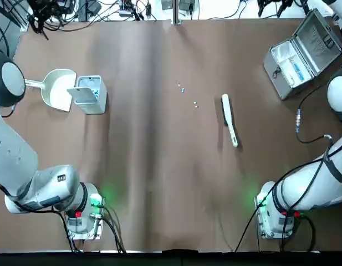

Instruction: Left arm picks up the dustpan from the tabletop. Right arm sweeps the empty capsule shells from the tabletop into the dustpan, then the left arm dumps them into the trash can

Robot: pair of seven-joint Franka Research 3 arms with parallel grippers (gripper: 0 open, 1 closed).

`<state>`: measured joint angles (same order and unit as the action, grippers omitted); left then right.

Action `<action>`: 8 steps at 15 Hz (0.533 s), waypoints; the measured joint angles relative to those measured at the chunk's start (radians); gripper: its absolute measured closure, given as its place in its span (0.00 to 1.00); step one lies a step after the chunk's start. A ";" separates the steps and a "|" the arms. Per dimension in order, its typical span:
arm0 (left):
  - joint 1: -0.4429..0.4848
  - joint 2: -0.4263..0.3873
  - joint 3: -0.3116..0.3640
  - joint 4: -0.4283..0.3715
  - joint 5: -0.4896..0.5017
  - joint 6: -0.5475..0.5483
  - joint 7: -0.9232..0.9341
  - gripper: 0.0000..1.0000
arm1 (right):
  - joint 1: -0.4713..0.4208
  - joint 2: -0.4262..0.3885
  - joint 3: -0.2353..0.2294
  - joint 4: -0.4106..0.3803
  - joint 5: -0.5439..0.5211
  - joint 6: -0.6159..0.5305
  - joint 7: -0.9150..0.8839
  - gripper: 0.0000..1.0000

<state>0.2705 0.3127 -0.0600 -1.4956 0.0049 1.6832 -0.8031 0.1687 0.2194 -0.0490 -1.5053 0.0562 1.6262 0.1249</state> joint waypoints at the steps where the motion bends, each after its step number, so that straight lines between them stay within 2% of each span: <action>1: 0.026 0.012 0.000 -0.001 0.011 0.017 -0.042 0.00 | 0.002 0.000 0.000 -0.024 0.000 0.002 0.000 0.00; 5: 0.099 0.047 0.001 -0.067 0.081 0.165 -0.183 0.00 | 0.009 -0.023 0.001 -0.152 0.001 0.052 0.000 0.00; 8: 0.150 0.083 0.001 -0.123 0.119 0.291 -0.266 0.00 | 0.008 -0.117 -0.001 -0.347 0.001 0.176 0.000 0.00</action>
<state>0.4202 0.3961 -0.0589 -1.6184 0.1235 1.9743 -1.0687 0.1769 0.1021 -0.0504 -1.8526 0.0577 1.8027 0.1252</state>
